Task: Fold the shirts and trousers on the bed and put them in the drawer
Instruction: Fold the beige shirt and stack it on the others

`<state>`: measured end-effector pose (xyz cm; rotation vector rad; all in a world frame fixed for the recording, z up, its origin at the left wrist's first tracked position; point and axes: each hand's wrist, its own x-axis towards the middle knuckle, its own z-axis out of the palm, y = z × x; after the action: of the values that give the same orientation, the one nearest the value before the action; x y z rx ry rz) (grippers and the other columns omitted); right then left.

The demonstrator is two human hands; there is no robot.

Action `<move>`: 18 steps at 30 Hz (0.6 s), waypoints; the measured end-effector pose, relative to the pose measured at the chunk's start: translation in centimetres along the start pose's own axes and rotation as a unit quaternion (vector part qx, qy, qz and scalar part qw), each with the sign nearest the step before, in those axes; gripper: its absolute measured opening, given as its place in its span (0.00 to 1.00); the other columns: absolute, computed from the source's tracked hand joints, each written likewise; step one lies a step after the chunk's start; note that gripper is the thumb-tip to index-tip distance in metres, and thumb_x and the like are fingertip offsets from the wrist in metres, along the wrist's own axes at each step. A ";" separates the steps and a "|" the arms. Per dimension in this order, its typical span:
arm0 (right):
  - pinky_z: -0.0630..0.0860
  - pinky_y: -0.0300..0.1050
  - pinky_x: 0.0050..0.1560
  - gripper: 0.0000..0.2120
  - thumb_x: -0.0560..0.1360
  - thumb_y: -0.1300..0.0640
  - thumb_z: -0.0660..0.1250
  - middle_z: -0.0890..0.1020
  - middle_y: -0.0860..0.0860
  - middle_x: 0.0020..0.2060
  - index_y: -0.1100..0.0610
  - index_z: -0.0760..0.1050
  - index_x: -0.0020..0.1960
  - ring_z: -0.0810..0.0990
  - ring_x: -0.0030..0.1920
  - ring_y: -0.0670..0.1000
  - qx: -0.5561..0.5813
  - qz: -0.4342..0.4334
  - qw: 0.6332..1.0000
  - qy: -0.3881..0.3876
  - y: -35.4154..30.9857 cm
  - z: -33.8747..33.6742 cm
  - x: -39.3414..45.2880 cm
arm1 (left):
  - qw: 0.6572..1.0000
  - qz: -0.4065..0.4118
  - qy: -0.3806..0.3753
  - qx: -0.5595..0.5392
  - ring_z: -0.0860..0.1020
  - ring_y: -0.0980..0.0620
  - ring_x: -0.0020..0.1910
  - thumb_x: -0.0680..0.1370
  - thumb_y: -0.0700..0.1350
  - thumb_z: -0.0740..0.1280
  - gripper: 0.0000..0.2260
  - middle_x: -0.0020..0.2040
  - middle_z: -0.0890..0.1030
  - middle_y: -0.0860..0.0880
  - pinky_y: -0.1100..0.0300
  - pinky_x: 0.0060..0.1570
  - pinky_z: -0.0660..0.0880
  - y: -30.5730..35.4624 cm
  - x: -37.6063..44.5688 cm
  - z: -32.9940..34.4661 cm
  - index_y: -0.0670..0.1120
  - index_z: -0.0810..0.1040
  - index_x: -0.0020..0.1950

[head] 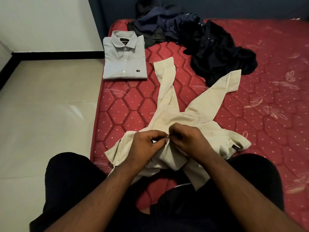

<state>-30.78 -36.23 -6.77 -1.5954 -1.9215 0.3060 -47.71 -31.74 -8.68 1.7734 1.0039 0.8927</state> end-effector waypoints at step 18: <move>0.71 0.50 0.29 0.07 0.64 0.61 0.66 0.68 0.44 0.28 0.56 0.69 0.31 0.71 0.30 0.50 0.004 0.107 0.990 0.092 0.1 2.1 -0.6 | 0.998 -0.048 -0.003 0.030 0.77 0.66 0.37 0.75 0.36 0.69 0.14 0.40 0.80 0.59 0.71 0.45 0.71 -0.5 -0.7 1.6 0.48 0.83 0.58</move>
<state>-31.89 -36.38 -8.71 -1.7637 -1.6130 0.2442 -46.79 -32.81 -9.80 1.7603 1.1121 0.8042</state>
